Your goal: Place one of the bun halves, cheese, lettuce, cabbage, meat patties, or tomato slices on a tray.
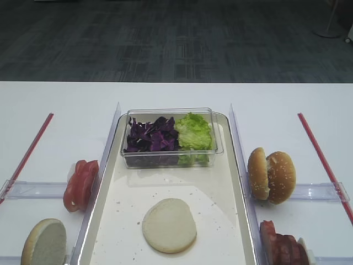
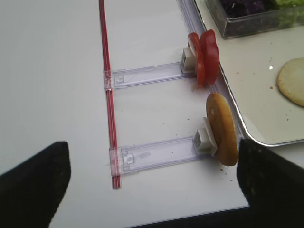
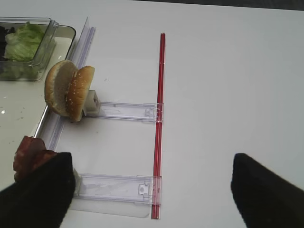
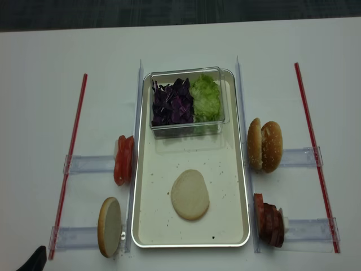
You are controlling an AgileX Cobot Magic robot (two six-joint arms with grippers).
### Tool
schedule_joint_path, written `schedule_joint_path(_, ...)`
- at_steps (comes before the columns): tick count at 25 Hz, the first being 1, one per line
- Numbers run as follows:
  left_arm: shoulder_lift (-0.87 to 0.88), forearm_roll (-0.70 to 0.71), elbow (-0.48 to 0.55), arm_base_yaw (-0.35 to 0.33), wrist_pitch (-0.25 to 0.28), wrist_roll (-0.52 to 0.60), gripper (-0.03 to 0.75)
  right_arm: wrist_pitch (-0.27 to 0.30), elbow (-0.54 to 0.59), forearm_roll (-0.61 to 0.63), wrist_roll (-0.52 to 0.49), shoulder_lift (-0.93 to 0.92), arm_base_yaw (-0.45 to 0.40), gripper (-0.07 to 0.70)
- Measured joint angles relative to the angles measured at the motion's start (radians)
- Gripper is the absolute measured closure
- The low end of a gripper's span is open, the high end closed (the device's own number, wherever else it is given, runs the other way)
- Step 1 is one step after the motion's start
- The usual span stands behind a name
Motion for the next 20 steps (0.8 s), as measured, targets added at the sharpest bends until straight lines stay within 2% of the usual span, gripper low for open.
schedule_joint_path(13, 0.0, 0.0, 0.0, 0.002, 0.0, 0.0, 0.081, 0.0, 0.0, 0.0, 0.0, 0.0, 0.0, -0.046)
schedule_joint_path(20, -0.025, 0.0, 0.0, 0.065, -0.002, 0.0, 0.087, 0.0, 0.0, 0.0, 0.0, 0.0, 0.0, -0.046)
